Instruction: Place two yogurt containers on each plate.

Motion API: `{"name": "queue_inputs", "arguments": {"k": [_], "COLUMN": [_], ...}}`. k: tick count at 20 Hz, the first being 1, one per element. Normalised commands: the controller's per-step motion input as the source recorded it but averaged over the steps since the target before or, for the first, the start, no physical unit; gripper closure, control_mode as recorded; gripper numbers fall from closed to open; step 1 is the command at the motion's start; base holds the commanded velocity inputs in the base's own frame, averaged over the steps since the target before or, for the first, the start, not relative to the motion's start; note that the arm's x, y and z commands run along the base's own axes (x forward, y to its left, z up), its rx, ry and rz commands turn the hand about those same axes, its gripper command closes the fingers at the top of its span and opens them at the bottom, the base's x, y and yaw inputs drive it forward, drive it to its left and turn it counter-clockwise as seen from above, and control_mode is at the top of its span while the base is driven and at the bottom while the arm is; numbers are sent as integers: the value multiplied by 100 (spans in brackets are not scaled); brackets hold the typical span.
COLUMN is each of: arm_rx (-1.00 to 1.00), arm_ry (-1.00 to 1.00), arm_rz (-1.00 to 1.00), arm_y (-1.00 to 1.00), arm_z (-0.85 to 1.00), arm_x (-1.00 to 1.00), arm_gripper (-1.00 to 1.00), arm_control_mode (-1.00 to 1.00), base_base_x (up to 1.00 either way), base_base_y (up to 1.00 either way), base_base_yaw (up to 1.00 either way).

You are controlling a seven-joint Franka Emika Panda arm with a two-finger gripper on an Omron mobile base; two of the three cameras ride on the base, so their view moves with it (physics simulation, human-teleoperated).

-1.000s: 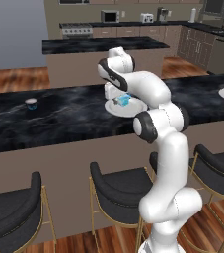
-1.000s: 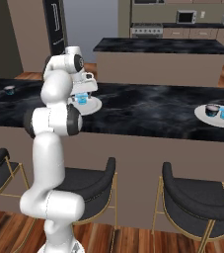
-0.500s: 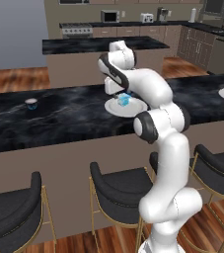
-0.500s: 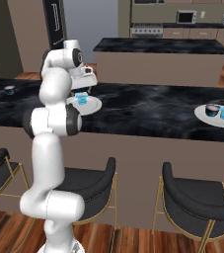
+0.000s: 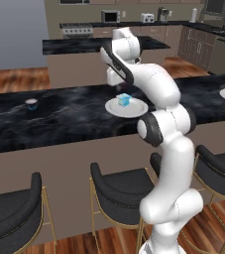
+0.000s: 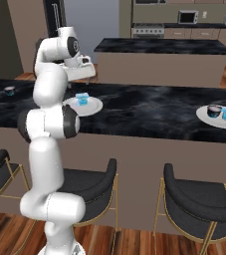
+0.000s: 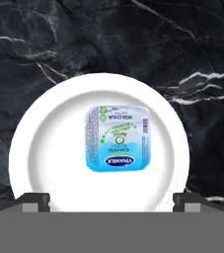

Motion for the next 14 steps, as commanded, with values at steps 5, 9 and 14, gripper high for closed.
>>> {"name": "queue_inputs", "arguments": {"k": [5, 9, 14], "arm_rx": [13, 14, 3], "arm_ry": [-36, -40, -5], "arm_rz": [0, 0, 0], "arm_y": [-46, -42, -2], "arm_z": [21, 22, 42], "arm_x": [-100, -100, -100], "arm_gripper": [-100, -100, -100], "arm_control_mode": [-100, -100, -100], "base_base_x": [0, 0, 0], "base_base_y": [0, 0, 0], "base_base_yaw": [0, 0, 0]}}
